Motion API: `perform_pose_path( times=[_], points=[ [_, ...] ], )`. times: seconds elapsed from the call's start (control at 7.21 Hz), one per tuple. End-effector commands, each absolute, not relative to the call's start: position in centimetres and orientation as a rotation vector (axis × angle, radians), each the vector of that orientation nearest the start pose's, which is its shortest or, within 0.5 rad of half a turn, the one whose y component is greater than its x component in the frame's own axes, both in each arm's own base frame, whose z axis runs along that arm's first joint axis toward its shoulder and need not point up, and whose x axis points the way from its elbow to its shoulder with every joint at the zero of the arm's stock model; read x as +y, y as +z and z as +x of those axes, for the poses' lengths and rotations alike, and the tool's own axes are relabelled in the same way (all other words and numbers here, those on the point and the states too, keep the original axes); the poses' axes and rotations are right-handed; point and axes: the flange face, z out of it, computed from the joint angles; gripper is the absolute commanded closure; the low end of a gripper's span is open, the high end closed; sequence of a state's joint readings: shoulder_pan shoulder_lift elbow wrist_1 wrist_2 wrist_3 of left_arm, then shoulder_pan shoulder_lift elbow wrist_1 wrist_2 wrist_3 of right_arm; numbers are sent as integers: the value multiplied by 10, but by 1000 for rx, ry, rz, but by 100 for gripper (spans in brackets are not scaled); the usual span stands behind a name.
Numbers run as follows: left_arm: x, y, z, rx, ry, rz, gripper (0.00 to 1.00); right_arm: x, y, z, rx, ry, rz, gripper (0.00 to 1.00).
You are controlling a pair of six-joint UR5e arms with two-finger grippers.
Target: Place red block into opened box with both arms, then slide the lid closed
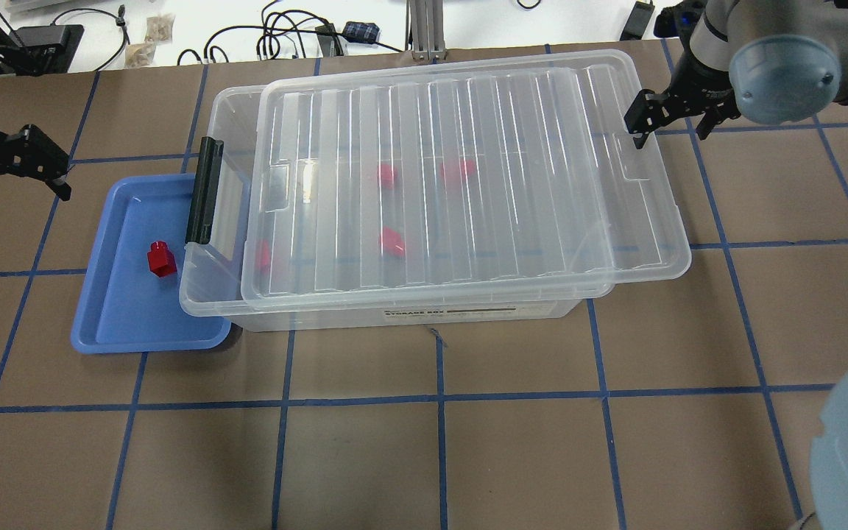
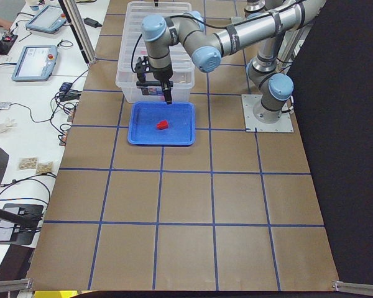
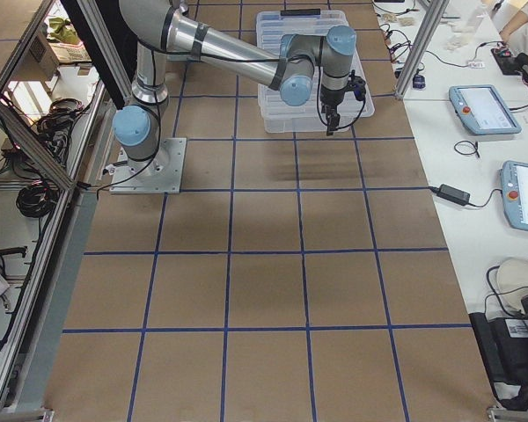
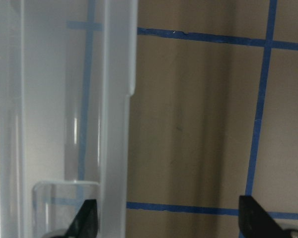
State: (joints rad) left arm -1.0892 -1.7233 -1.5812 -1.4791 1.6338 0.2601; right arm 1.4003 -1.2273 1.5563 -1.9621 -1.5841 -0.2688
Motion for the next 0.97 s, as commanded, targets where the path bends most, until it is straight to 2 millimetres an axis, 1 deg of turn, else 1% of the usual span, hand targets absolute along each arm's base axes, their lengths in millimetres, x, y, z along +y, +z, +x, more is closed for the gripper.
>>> perform_pose_path(
  times=[0.0,0.14,0.28,0.42,0.55,0.69,0.83],
  points=[
    [-554,339,174,3089,116,-381,0,-634,342,-10,3166,-91,-128,0],
    [-559,308,171,3130,125,-400,0,-634,343,-23,3168,-99,-152,0],
    [-570,291,163,3186,98,-423,0,-633,345,-37,3171,-101,-124,0],
    [-579,280,143,3188,106,-409,0,-633,345,-48,3173,-99,-116,0],
    [-588,268,126,3196,112,-346,0,-631,345,-61,3171,-99,-133,0],
    [-592,250,127,3205,143,-340,0,-629,347,-72,3173,-101,-133,0],
    [-596,233,128,3211,178,-349,0,-628,350,-79,3174,-110,-143,0]
  ],
)
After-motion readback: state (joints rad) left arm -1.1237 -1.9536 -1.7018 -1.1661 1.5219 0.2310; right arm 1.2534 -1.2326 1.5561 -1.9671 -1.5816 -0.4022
